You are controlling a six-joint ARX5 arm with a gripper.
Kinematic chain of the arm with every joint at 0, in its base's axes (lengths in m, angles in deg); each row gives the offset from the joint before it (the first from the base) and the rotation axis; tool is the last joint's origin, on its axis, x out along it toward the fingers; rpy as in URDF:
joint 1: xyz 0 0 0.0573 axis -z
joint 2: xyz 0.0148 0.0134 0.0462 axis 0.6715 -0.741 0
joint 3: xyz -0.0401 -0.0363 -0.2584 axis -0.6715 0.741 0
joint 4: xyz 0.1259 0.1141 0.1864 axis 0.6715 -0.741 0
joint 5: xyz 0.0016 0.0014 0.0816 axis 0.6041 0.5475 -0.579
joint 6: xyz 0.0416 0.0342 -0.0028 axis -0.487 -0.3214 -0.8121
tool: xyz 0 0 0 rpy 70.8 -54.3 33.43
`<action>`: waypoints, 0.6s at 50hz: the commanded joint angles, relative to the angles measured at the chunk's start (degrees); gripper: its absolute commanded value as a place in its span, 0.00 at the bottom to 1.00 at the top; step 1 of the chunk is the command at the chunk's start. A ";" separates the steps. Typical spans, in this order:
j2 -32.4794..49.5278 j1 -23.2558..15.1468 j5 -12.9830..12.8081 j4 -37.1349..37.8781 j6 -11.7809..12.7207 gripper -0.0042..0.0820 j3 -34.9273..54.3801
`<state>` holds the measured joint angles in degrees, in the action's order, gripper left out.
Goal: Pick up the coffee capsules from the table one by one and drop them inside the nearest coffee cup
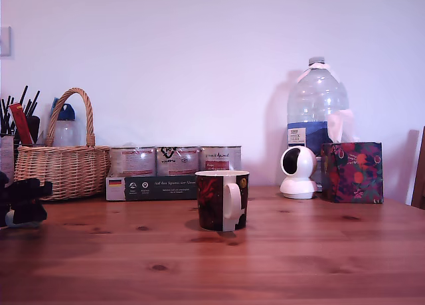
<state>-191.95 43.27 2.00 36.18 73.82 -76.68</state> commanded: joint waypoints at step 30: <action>12.68 0.59 17.79 -18.23 -7.41 0.29 0.02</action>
<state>-180.76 43.40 18.93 18.74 67.20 -77.14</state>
